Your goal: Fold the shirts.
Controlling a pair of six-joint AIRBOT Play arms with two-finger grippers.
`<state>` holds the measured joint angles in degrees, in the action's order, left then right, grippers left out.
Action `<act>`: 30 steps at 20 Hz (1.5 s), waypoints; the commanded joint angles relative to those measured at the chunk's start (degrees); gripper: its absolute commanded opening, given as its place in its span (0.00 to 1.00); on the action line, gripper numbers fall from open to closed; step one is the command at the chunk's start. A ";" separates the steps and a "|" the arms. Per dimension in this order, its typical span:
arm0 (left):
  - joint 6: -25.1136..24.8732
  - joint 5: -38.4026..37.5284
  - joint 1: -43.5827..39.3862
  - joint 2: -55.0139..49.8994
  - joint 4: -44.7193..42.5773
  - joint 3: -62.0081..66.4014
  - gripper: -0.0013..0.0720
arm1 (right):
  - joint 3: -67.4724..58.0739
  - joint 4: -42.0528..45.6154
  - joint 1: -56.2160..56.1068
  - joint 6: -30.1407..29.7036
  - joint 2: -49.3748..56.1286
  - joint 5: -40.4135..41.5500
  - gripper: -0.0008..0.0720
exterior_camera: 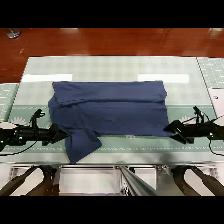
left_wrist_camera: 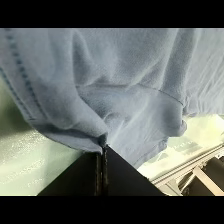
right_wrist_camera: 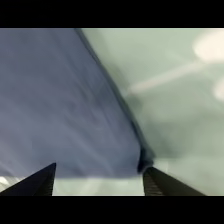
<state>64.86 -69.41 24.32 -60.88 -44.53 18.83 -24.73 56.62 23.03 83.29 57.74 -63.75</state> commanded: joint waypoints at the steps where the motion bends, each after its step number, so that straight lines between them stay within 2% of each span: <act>1: -0.13 0.59 -0.04 -0.04 0.04 0.04 0.04 | -1.05 -6.40 -3.80 0.37 0.44 7.93 0.86; 3: -0.13 1.44 -0.04 -0.04 0.04 0.04 0.04 | -1.03 -5.97 -5.53 1.44 0.44 8.26 0.86; 4: -0.13 1.73 -0.04 -0.02 0.04 0.04 0.04 | -1.03 -5.95 -6.29 1.62 0.44 7.93 0.83; 5: -0.13 1.86 -0.04 -0.02 0.20 0.07 0.04 | -1.03 -5.70 -6.95 1.60 0.44 7.56 0.65; 7: -0.15 1.90 -0.04 -0.02 1.60 0.13 0.04 | -1.05 -5.66 -7.61 -1.18 0.44 5.73 0.05; 10: -0.90 1.73 0.00 0.02 4.81 1.55 0.04 | -2.69 -3.69 -7.48 -2.49 0.44 2.71 0.05; 15: -1.20 1.25 0.07 -0.04 6.23 11.58 0.04 | -12.04 0.98 -7.48 0.37 0.44 1.64 0.05; 18: 1.31 6.49 0.04 -0.44 6.23 17.25 0.04 | -18.45 5.70 -7.48 2.91 3.67 0.33 0.05; 22: 2.91 8.44 -1.44 -7.32 6.86 25.90 0.04 | -27.28 0.55 -7.54 2.08 14.01 0.92 0.05; 26: 5.57 10.03 -5.66 -19.78 7.08 36.41 0.04 | -37.57 -8.31 -7.56 -0.26 26.34 2.54 0.05; 30: 9.03 10.10 -8.57 -31.10 7.06 48.87 0.04 | -47.52 -11.30 -7.91 -1.36 35.87 2.16 0.05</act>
<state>71.11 -59.90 17.67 -84.60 -37.52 59.59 -65.36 48.86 15.38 82.98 86.85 -61.60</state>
